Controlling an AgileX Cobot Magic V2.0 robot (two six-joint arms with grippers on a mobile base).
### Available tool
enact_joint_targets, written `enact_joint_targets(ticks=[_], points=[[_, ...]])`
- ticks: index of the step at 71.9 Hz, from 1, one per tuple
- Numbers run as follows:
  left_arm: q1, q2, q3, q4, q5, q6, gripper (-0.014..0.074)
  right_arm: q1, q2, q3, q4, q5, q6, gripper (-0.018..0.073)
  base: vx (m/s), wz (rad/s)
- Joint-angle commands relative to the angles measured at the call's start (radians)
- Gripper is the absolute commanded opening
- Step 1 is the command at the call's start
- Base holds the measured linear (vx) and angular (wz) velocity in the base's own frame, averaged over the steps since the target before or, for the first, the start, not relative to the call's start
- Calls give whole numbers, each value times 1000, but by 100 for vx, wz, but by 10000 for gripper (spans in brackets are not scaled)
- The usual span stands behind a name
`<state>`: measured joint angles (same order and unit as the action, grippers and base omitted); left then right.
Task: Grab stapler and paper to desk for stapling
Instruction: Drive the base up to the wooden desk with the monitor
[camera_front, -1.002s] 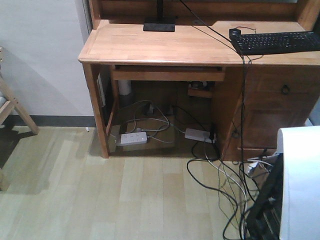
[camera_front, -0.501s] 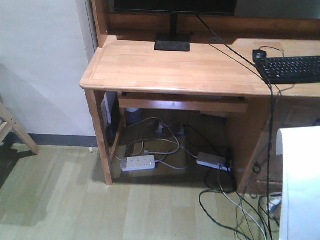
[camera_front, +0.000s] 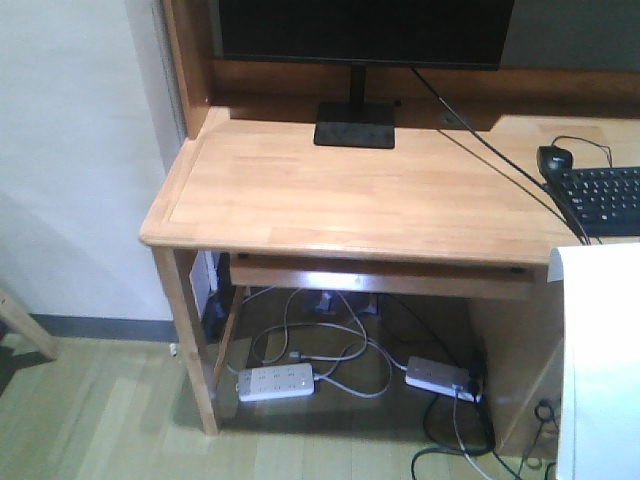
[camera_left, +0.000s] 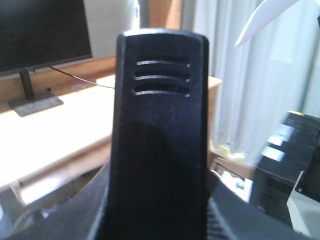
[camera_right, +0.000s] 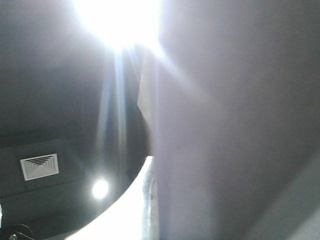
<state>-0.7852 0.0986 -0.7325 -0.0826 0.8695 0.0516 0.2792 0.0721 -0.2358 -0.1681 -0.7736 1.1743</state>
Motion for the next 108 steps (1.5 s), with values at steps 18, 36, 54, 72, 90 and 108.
enact_joint_targets(ticks=[18,36,54,72,90,108], points=[[-6,17,-27,-9,-118,-5,-7,-4,16,-31,-3,-30,-12,-4,38,-8],[-6,17,-27,-9,-118,-5,-7,-4,16,-31,-3,-30,-12,-4,35,-8],[-6,17,-27,-9,-118,-5,-7,-4,16,-31,-3,-30,-12,-4,29,-4],[-6,17,-27,-9,-118,-5,-7,-4,16,-31,-3,-33,-12,-4,23,0],[-6,17,-27,-9,-118,-5,-7,-4,16,-31,-3,-31,-12,-4,18,0],[-6,17,-27,-9,-118,-5,-7,-4,16,-31,-3,-31,-12,-4,14,0]])
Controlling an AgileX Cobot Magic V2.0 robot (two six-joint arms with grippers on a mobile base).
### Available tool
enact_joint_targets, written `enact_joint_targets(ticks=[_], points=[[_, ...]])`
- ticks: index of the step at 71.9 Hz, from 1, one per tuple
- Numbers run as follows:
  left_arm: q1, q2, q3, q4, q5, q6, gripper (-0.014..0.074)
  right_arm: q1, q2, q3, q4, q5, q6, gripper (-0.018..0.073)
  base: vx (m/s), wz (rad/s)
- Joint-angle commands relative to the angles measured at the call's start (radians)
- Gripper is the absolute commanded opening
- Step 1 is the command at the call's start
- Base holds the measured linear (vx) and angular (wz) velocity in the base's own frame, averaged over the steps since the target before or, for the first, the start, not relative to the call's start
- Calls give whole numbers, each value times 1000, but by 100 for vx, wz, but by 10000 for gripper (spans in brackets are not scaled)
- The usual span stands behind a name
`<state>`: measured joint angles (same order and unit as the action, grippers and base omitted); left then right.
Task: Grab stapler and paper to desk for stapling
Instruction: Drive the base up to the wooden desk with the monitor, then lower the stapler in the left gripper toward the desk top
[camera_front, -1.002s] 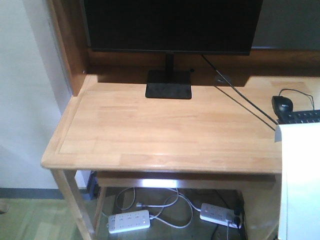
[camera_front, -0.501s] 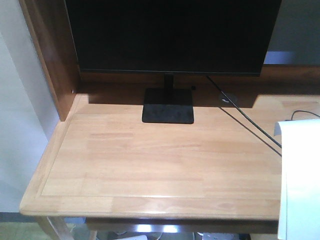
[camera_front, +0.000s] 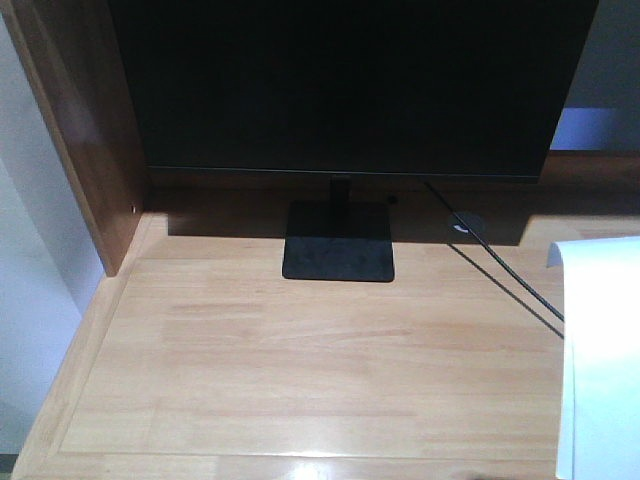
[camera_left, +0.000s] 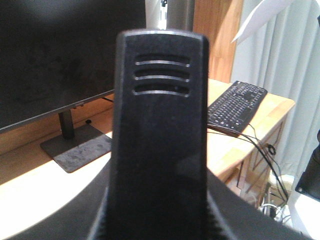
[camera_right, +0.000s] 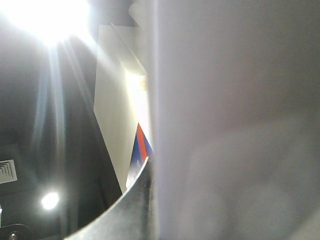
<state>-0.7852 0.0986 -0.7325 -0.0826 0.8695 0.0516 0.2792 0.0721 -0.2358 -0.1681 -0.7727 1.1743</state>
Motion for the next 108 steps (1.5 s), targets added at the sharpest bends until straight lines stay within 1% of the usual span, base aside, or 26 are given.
enact_joint_targets(ticks=[1,108], points=[[-6,17,-27,-9,-118,-5,-7,-4,16,-31,-3,-32,-12,-4,11,-1],[-6,17,-27,-9,-120,-5,-7,-4,16,-31,-3,-30,-12,-4,2,0]])
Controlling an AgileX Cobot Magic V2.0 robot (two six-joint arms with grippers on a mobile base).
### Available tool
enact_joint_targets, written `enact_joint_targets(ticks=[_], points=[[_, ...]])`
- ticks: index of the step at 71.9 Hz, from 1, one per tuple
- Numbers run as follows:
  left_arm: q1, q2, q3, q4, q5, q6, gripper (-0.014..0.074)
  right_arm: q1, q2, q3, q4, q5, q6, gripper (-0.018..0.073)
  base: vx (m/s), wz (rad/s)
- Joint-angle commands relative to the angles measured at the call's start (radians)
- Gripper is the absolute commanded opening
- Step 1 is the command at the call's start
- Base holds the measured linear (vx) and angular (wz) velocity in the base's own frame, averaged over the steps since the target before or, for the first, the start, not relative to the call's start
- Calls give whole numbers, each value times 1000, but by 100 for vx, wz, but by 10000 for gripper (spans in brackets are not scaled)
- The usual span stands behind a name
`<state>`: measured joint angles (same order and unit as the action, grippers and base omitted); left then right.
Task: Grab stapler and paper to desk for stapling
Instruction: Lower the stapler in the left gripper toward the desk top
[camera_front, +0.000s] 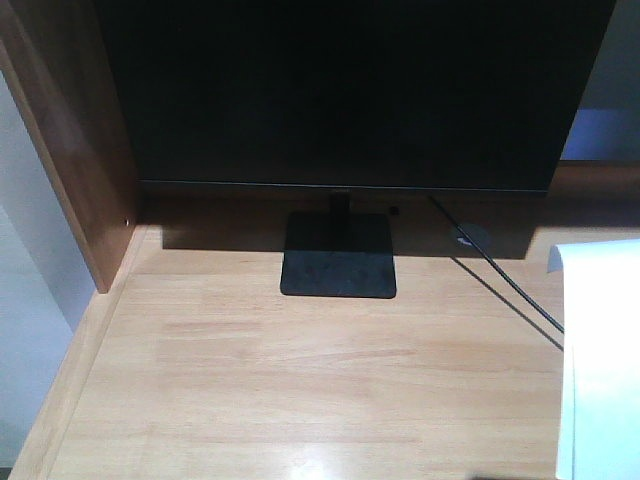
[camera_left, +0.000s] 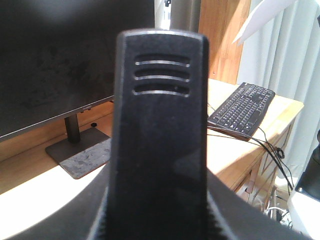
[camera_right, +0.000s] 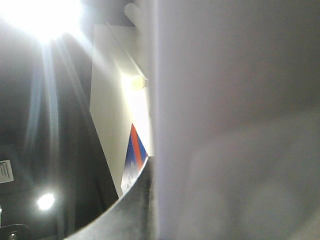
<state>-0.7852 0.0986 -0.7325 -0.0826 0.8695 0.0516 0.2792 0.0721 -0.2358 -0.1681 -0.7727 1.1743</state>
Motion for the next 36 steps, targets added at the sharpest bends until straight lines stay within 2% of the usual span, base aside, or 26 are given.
enact_joint_targets(ticks=[1,17,27,36], points=[[-6,17,-27,-9,-123,-5,-7,-4,16,-31,-3,-30,-12,-4,0,0],[-6,40,1,29,-214,-5,-7,-4,16,-31,-3,-30,-12,-4,0,0],[-6,158,7,53,-255,-5,-7,-4,16,-31,-3,-30,-12,-4,0,0],[-6,302,7,51,-336,-3,-7,-4,16,-31,-3,-30,-12,-4,0,0]])
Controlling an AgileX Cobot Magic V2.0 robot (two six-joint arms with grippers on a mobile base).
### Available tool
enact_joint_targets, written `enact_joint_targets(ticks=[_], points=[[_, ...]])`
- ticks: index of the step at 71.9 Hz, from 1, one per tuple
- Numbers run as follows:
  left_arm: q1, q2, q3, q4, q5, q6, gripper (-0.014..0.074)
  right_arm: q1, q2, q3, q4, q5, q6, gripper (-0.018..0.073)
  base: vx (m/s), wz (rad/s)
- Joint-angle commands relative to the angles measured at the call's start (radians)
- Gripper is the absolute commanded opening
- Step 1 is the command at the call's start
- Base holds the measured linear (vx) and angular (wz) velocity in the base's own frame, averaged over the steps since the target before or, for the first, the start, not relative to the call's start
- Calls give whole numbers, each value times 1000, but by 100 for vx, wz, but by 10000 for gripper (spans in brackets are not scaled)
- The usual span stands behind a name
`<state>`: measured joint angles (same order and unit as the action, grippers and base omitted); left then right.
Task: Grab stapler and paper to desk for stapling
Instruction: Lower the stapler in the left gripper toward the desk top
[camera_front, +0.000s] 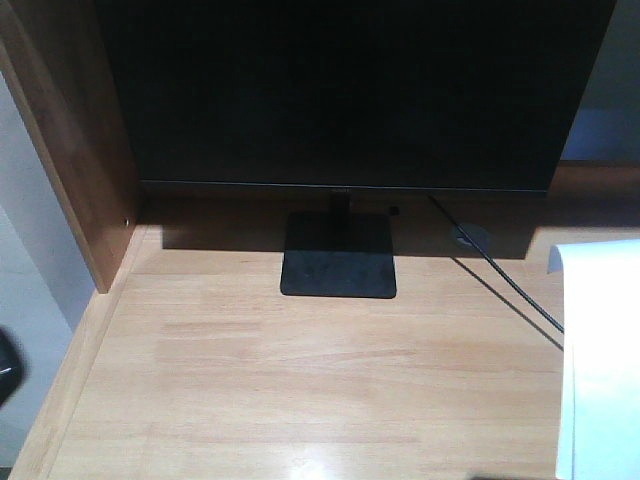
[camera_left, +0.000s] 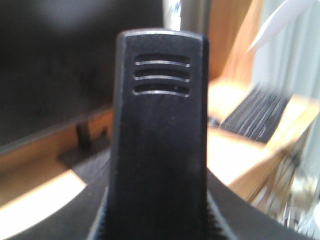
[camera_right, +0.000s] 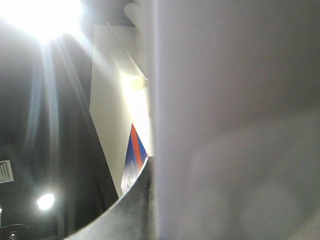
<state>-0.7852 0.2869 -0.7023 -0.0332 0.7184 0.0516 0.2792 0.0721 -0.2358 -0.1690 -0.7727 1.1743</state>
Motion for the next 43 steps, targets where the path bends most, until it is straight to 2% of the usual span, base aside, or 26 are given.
enact_joint_targets(ticks=[1,7,18,26,31,38,43], points=[[-6,131,-23,1,-202,-2,-7,-4,16,-31,-2,-30,-12,-4,0,0],[-6,234,-23,4,-260,9,-7,-4,16,-31,-2,-34,-12,-4,0,0],[-4,411,-27,1,-359,80,-7,-4,16,-31,-2,-34,-12,-4,0,0],[25,516,-27,-21,-440,126,-7,-4,16,-31,-2,-34,-12,-4,0,0],[57,576,-27,-46,-489,157,-7,-4,16,-31,-2,-34,-12,-4,0,-1],[106,662,-27,-126,-545,219,-7,-4,16,-31,-2,-34,-12,-4,0,-1],[141,717,-27,-201,-567,306,-7,-4,16,-31,-2,-33,-12,-4,0,0]])
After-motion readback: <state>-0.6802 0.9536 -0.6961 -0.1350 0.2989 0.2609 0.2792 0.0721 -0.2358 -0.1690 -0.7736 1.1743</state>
